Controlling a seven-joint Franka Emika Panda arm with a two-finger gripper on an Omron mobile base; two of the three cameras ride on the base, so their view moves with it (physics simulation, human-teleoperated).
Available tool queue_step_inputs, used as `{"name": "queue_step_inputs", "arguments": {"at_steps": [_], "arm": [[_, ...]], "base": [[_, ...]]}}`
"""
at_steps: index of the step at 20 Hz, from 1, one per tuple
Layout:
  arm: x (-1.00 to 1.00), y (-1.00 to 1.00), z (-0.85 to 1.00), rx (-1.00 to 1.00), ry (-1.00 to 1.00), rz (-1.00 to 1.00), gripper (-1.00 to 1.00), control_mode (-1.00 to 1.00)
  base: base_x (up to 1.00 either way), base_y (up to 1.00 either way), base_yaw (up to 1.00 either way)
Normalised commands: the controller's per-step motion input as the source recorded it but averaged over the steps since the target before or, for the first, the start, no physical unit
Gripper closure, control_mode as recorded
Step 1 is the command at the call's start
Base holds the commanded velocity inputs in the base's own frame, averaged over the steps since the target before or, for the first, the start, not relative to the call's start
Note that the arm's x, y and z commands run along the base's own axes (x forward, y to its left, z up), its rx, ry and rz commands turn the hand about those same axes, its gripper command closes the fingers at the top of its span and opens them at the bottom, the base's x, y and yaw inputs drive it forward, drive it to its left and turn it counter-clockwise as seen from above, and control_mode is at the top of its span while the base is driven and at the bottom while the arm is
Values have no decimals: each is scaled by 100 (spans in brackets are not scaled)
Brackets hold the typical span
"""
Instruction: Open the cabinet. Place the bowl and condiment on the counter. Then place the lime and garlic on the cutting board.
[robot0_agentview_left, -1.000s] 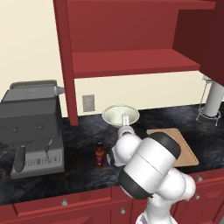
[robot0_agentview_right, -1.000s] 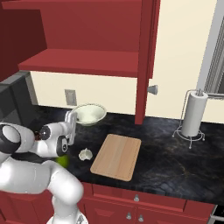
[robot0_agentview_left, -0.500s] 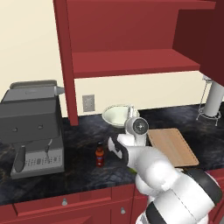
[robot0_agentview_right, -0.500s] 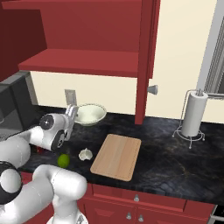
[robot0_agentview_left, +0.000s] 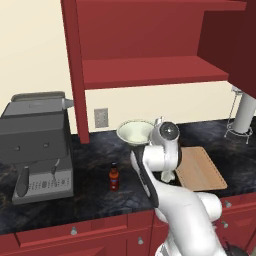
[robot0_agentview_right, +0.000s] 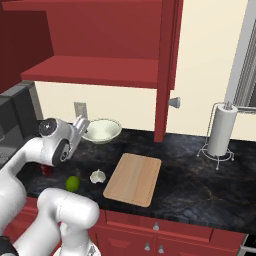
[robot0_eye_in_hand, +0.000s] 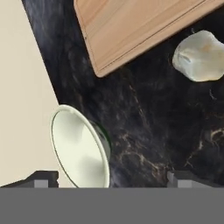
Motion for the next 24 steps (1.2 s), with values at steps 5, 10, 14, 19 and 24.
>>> {"name": "queue_step_inputs", "arguments": {"at_steps": [5,10,14,19,24], "arm": [[-38,0,30,12,17,-13,-100,-100],[-39,4,12,10,13,-16,-100,-100],[-52,19,0,0,1,-21,-100,-100],[-50,8,0,2,3,-19,-100,-100],[-49,2,-1,9,0,-16,-100,-100]], "base": [[0,0,0],[0,0,0],[0,0,0],[0,0,0],[0,0,0]]}}
